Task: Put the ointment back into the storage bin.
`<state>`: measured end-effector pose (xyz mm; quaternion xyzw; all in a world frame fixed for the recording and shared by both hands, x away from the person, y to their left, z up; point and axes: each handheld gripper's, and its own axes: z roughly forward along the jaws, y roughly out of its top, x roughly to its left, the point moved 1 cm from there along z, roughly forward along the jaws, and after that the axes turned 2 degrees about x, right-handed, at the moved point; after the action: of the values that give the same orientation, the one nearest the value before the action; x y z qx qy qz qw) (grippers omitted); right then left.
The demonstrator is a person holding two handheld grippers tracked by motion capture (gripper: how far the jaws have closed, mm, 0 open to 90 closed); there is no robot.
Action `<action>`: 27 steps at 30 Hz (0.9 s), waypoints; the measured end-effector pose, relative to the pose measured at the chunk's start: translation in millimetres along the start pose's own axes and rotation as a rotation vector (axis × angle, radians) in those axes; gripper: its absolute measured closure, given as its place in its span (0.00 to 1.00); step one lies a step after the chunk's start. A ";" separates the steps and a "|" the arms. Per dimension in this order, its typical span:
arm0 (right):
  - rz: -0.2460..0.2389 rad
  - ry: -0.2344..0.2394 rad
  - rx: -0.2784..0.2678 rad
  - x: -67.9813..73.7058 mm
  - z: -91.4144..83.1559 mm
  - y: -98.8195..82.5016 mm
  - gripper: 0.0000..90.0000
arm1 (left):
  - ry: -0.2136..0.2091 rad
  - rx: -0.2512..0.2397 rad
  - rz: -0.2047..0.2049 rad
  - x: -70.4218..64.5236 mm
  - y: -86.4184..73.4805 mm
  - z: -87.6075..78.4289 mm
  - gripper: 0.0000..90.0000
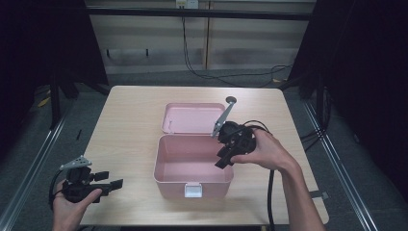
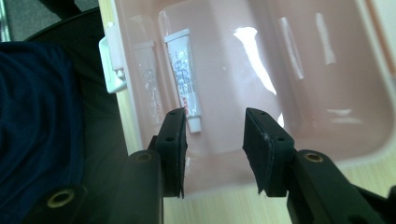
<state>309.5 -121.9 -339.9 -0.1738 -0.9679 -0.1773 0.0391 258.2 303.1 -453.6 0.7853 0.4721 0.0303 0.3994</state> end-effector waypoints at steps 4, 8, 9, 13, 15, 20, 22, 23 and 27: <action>0.014 -0.014 -0.025 1.3 -15.6 -10.5 0.66 | -0.001 0.000 0.001 0.1 0.0 0.0 0.26; 0.031 -0.032 -0.040 4.7 -26.1 -24.7 0.66 | 0.001 0.003 0.003 0.2 0.0 0.1 0.26; 0.037 -0.038 -0.040 5.5 -28.0 -29.2 0.66 | 0.002 0.001 0.002 0.0 0.0 0.1 0.26; 0.059 -0.052 -0.035 5.1 -29.9 -43.9 0.66 | 0.001 0.000 0.000 -0.1 0.0 -0.2 0.27; 0.066 -0.056 -0.032 4.7 -29.8 -48.1 0.65 | 0.001 0.002 0.002 -0.1 0.0 0.2 0.27; 0.107 -0.062 -0.040 2.8 -25.4 -68.3 0.63 | 0.002 0.001 -0.005 -0.5 0.0 0.8 0.27; 0.121 -0.068 -0.043 3.3 -23.1 -74.3 0.61 | 0.005 0.003 -0.001 0.1 -0.2 0.7 0.27; 0.137 -0.069 -0.042 4.0 -21.6 -77.2 0.60 | 0.004 0.003 -0.001 0.1 -0.2 0.6 0.27; 0.170 -0.086 -0.059 1.7 -15.0 -88.9 0.52 | 0.000 -0.001 -0.003 -0.5 0.3 0.7 0.27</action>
<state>277.0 -204.7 -355.0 -0.2639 -0.9447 -0.1944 0.0071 258.5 302.2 -453.7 0.7845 0.4731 0.0298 0.3998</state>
